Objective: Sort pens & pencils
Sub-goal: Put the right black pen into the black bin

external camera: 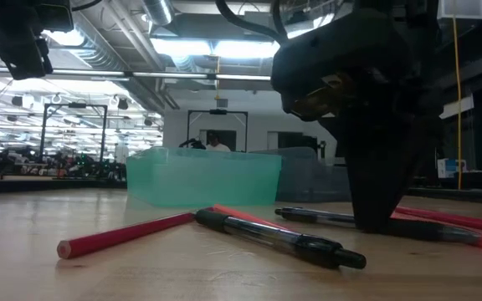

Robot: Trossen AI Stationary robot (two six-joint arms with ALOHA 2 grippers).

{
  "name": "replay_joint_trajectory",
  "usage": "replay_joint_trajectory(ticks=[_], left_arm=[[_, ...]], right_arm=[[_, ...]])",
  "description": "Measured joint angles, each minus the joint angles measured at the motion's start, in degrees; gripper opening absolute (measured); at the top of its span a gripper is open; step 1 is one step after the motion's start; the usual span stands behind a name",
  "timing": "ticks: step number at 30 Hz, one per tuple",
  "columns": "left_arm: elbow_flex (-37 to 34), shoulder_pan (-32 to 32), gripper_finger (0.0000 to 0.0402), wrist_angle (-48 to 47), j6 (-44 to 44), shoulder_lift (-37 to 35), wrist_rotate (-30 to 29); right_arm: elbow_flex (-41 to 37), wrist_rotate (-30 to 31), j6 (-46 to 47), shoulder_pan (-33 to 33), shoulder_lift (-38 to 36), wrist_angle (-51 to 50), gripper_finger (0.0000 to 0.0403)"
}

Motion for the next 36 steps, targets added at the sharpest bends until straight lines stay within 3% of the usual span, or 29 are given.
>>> replay_joint_trajectory(ticks=[5, 12, 25, 32, 36], left_arm=[[0.0, 0.0, 0.0043, 0.0, 0.0, 0.0, -0.6], [0.0, 0.0, 0.0043, 0.0, 0.0, 0.0, -0.6], [0.0, 0.0, 0.0043, 0.0, 1.4, 0.0, -0.8], [0.0, 0.0, 0.0043, 0.0, 1.4, 0.0, -0.8], [0.0, 0.0, 0.0043, 0.0, 1.4, 0.0, -0.8]], right_arm=[[2.0, 0.6, -0.4, 0.0, 0.2, -1.6, 0.0038], [9.3, 6.8, -2.8, -1.2, 0.7, -9.7, 0.0037], [23.0, 10.6, -6.5, -3.4, 0.4, -34.9, 0.0037], [26.3, 15.1, -12.2, -6.7, 0.3, -45.0, 0.0037], [26.3, 17.9, -18.2, -9.2, 0.3, -44.7, 0.0037]])
